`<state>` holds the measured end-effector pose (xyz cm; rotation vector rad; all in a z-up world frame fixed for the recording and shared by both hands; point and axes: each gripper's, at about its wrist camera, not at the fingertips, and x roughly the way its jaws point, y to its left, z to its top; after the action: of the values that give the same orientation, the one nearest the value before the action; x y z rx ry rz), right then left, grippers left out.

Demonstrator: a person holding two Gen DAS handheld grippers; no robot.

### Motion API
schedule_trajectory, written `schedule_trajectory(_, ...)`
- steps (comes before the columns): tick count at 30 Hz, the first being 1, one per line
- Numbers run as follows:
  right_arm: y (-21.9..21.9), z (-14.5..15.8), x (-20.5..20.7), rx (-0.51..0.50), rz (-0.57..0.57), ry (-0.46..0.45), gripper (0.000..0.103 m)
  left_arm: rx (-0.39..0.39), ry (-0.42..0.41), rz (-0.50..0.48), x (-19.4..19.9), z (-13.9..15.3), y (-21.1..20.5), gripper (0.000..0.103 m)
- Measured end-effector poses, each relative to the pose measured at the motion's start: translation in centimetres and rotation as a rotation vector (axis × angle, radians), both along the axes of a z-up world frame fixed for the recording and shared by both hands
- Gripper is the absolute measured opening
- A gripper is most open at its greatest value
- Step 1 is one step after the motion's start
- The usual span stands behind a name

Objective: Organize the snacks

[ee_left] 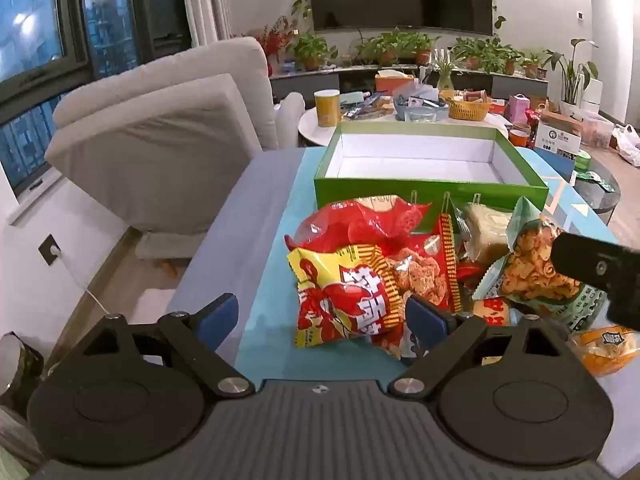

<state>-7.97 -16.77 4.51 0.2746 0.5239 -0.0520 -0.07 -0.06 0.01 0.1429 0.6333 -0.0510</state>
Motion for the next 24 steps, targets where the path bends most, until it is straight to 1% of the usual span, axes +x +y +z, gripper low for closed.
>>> schedule_trajectory(2, -0.1, -0.1, 0.1, 0.018, 0.007, 0.008, 0.063, -0.02, 0.005, -0.01, -0.3, 0.1, 0.1, 0.087)
schedule_trajectory(3, -0.2, -0.2, 0.2, 0.028, 0.011, 0.012, 0.063, -0.016, 0.01, -0.018, -0.1, 0.0, 0.1, 0.087)
schedule_trajectory(7, 0.8, -0.4, -0.1, -0.033, 0.014, 0.009, 0.063, -0.013, 0.005, -0.044, -0.1, -0.4, -0.3, 0.086)
schedule_trajectory(11, 1.5, -0.9, 0.0, -0.056, 0.02, 0.024, 0.063, -0.022, 0.009, -0.05, -0.6, -0.2, -0.3, 0.086)
schedule_trajectory(18, 1.8, -1.4, 0.0, -0.05, 0.035, 0.038, 0.063, -0.046, 0.021, -0.041, -0.7, -0.7, -0.1, 0.086)
schedule_trajectory(24, 2.2, -1.6, 0.1, -0.05, 0.045, 0.042, 0.063, -0.047, 0.025, -0.038, -0.7, -1.0, -0.1, 0.086)
